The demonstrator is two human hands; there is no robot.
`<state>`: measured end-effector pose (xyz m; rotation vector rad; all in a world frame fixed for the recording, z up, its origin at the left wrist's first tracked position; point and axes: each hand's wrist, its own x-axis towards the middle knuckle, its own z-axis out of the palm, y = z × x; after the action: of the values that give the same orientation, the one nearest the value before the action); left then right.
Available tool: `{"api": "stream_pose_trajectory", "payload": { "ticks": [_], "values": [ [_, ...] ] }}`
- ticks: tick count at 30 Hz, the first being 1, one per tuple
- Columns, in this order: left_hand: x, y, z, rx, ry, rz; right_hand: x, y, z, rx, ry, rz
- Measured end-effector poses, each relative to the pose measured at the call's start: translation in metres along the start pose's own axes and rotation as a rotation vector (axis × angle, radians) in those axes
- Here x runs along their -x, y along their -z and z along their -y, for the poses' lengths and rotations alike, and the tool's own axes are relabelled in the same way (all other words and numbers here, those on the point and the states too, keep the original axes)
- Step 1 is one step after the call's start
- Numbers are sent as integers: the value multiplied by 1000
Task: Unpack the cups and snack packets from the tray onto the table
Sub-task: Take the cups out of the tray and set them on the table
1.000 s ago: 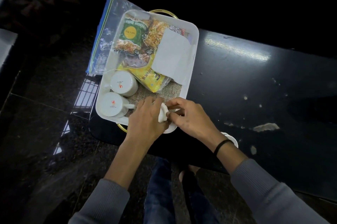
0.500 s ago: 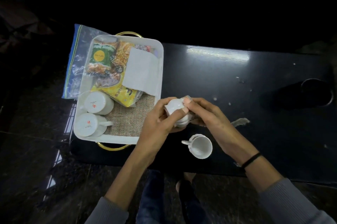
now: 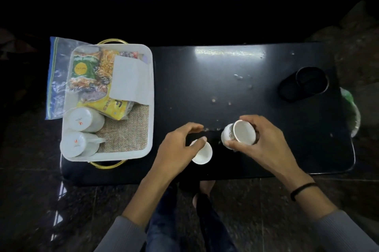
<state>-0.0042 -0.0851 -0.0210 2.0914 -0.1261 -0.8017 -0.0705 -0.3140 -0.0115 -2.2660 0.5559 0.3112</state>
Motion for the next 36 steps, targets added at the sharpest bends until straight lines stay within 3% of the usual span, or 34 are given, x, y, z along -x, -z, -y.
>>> {"api": "stream_pose_trajectory", "payload": {
  "ticks": [4,12,25,36],
  "values": [
    [9,-10,8,-248,1,8,12,-14,-22,197,18,16],
    [15,-28,17,-387,-82,41,25,-36,-42,335,19,-26],
    [9,-33,12,-384,-85,23,26,-33,-40,618,102,-43],
    [5,-5,9,-259,-37,-79,-2,-28,29,524,315,-73]
  ]
}}
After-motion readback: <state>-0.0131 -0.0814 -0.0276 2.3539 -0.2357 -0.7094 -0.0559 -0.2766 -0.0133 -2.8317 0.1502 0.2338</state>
